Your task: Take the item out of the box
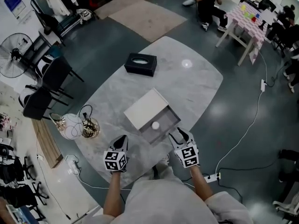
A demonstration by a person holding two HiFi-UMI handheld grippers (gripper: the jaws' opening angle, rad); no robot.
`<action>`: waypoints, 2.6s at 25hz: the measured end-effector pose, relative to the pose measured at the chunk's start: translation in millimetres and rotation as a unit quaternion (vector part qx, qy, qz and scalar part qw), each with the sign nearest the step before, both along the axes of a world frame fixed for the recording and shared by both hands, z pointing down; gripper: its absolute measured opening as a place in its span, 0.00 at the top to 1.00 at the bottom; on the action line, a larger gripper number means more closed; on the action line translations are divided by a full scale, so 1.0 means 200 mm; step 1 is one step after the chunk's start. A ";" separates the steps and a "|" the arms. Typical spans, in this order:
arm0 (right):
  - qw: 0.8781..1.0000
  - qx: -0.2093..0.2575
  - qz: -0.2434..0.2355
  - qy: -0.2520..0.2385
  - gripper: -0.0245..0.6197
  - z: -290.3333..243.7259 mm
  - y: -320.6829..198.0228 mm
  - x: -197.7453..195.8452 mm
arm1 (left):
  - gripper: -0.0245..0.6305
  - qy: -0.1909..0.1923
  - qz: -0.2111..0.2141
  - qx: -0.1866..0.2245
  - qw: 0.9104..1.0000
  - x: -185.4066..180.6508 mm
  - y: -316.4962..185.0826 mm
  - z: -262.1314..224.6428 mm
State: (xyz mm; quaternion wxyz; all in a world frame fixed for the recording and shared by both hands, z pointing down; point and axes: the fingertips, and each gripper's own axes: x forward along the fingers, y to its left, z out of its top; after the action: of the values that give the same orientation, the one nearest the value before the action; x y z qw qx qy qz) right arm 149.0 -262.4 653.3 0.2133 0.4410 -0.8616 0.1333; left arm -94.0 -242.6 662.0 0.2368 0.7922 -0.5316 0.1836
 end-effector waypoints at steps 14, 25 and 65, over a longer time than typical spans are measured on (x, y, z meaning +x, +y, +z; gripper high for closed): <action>1.000 -0.012 0.012 0.018 0.63 0.03 -0.04 -0.13 | 0.93 0.014 0.032 0.008 0.999 -0.05 -0.14 0.02; 0.995 -0.028 -0.042 0.088 0.51 0.14 -0.05 -0.27 | 0.93 0.034 0.042 -0.002 0.999 -0.09 -0.19 0.09; 0.838 0.013 -0.381 0.390 0.48 0.50 -0.17 -0.45 | 0.93 0.053 0.007 -0.014 0.998 -0.16 -0.12 0.14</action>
State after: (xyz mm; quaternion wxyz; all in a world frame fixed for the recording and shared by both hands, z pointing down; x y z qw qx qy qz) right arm 58.6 -296.2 753.7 0.5601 0.0962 -0.8086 -0.1527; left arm -126.2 -266.5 689.9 0.2741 0.8013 -0.5100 0.1502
